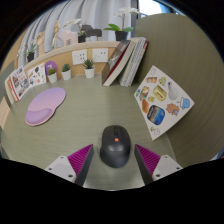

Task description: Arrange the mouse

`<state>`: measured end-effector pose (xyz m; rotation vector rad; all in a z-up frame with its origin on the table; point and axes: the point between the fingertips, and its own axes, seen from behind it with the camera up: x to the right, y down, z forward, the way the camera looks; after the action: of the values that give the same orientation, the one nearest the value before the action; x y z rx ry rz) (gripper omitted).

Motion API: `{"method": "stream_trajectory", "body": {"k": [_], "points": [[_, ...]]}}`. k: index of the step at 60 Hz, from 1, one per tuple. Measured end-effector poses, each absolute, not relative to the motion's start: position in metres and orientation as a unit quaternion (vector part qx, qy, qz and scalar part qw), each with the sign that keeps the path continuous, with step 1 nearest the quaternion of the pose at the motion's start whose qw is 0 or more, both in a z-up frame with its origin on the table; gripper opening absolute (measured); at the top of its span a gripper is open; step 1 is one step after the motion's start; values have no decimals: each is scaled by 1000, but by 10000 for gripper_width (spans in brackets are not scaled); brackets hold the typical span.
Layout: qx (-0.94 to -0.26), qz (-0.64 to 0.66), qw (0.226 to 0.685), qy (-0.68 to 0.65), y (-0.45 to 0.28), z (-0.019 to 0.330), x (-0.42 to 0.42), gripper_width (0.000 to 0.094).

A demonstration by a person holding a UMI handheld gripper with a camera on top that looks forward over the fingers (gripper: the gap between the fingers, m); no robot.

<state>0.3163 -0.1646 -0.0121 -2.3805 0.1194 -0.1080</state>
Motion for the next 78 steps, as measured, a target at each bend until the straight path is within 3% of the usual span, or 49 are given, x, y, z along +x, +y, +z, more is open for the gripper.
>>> {"method": "stream_trajectory", "body": {"k": [12,14,21,27,38,44,58,64,70,78], "points": [[-925,-33,377,46,-135,-14,313,645],[-924,-35,378,47,-133,-13,313,511],[-925,-47,373,47,-133,-14,314,456],[-928,-51,365,55,-135,-14,313,349],[-937,-58,333,87,-133,-8,314,350],[-924,-71,360,106,-114,38,307,350],[-867,-79,485,80,-17,216,229,350],[-853,-54,516,61,26,251,171,350],[-856,-39,515,36,65,239,119,350],[-885,-26,464,19,92,155,72,347]]}}
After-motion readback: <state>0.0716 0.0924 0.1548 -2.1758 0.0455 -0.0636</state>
